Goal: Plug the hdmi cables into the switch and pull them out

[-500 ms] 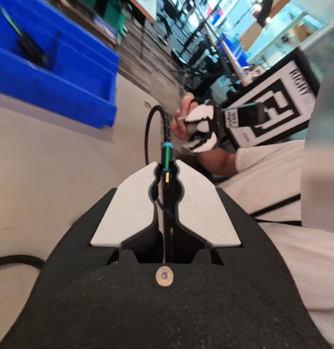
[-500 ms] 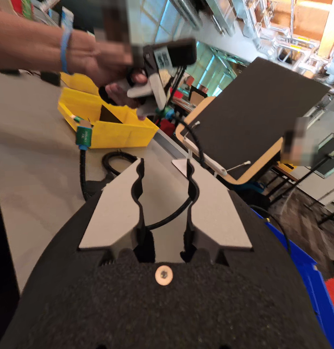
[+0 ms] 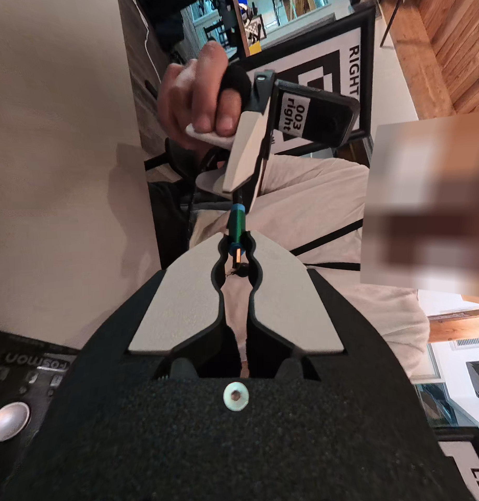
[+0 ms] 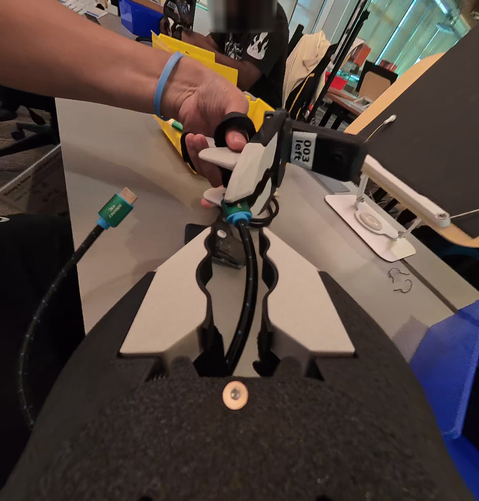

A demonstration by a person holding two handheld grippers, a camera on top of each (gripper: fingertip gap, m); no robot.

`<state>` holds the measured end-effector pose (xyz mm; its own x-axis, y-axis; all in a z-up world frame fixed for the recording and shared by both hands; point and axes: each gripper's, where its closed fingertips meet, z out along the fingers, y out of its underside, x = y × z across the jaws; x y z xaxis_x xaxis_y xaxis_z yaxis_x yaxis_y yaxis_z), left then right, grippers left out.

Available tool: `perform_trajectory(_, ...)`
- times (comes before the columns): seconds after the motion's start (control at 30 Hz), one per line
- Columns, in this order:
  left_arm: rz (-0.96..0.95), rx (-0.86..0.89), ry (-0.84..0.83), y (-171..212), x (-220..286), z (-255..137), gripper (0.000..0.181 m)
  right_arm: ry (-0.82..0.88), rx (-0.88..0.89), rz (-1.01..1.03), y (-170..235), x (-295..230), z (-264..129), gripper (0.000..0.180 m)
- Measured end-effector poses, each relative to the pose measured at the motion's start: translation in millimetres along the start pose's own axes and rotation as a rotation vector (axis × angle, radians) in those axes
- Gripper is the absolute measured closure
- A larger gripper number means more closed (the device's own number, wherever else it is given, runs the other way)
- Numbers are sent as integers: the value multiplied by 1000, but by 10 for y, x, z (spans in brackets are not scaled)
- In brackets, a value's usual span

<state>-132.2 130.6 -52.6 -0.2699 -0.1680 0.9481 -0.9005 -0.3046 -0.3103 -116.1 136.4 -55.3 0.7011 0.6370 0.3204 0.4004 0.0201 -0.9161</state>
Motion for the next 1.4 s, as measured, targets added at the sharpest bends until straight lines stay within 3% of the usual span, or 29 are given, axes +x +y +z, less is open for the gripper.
perform_trajectory(0.13,-4,-39,1,0,-16,63,169,0,29,-5,-24,-19,13,160)
perform_trajectory(0.33,5,-14,4,-56,-55,61,169,7,14,-15,30,17,3,162)
perform_trajectory(0.43,65,87,-54,-185,-80,-14,169,45,-11,17,83,109,14,165)
perform_trajectory(0.6,319,373,-161,-250,178,-409,176,62,7,114,102,257,-76,165)
perform_trajectory(0.67,370,498,-341,-188,90,-600,171,78,22,168,115,343,-132,166)
perform_trajectory(0.73,416,557,-711,-28,-215,-825,163,112,27,202,163,434,-185,166)
perform_trajectory(0.8,441,532,-1050,231,-476,-967,149,127,-1,225,257,480,-224,166)
perform_trajectory(0.9,449,514,-1341,528,-692,-959,141,123,-74,276,444,479,-270,166)
perform_trajectory(0.97,418,497,-1415,648,-817,-881,138,69,-103,319,503,411,-297,166)
perform_trajectory(1.1,324,509,-1348,685,-1014,-602,118,-23,-189,355,668,307,-332,167)
perform_trajectory(1.4,242,476,-1597,665,-1299,-711,117,-42,-249,360,814,243,-222,167)
